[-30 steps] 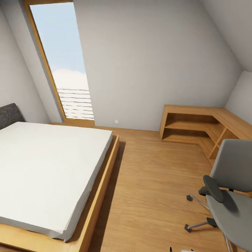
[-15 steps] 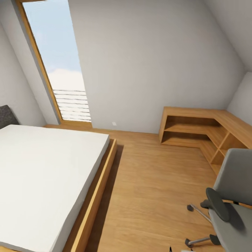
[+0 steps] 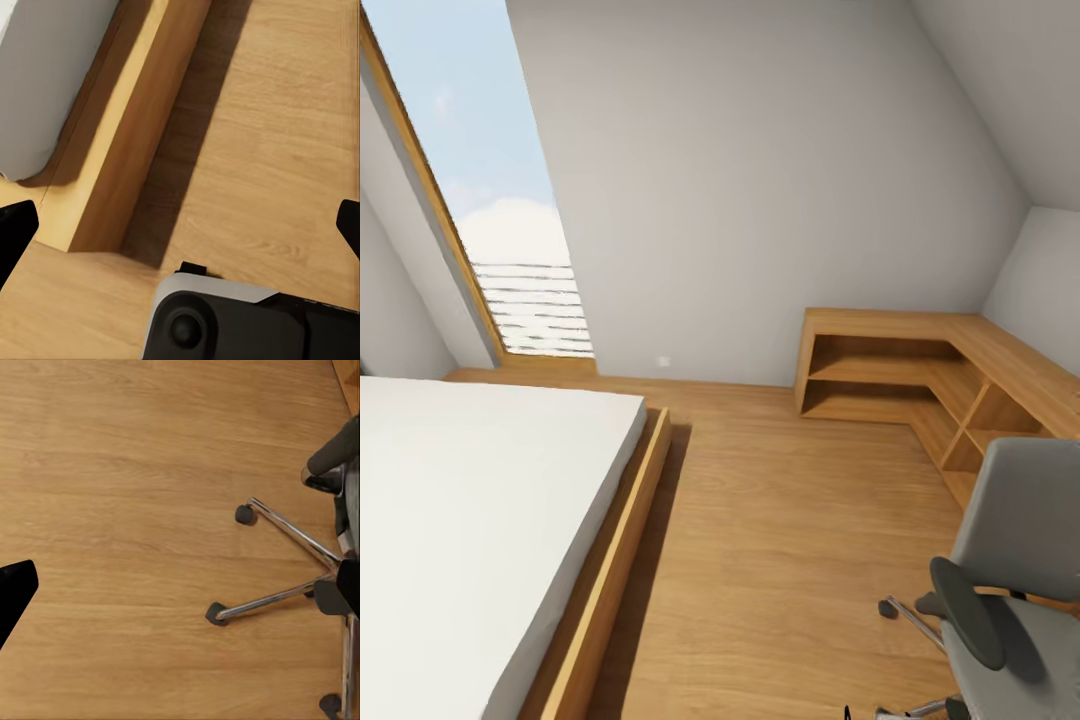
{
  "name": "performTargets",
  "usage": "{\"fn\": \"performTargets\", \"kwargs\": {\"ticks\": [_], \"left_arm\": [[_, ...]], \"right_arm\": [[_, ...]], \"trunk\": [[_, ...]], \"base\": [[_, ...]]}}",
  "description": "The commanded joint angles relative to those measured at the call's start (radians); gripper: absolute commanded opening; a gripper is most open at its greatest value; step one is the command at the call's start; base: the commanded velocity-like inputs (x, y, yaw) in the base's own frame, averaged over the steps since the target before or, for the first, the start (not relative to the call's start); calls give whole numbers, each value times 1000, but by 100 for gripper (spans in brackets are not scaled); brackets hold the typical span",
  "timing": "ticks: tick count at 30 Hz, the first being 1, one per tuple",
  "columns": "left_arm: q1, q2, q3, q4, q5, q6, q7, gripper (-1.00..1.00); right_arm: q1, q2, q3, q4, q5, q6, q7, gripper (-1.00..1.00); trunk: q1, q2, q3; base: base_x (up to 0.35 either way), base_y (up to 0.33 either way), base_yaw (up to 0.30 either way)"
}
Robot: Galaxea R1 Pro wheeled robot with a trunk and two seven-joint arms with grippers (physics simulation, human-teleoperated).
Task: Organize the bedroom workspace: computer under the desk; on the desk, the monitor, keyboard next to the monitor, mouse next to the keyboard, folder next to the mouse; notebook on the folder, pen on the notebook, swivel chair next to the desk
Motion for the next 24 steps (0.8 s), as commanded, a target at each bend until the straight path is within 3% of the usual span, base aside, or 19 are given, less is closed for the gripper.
{"fn": "performTargets", "kwargs": {"ticks": [1, 10, 24], "left_arm": [[-1, 0, -8, 0, 4, -3, 9, 100], [-1, 0, -9, 0, 2, -3, 9, 100], [-1, 1, -9, 0, 4, -3, 8, 100]], "right_arm": [[-1, 1, 9, 2, -6, -3, -4, 100], [-1, 1, 9, 2, -6, -3, -4, 100], [-1, 3, 9, 2, -10, -2, -5, 100]], "trunk": [[1, -2, -2], [1, -2, 1], [1, -2, 2]], "base": [[53, -28, -232], [71, -11, -202], [290, 7, -28]]}}
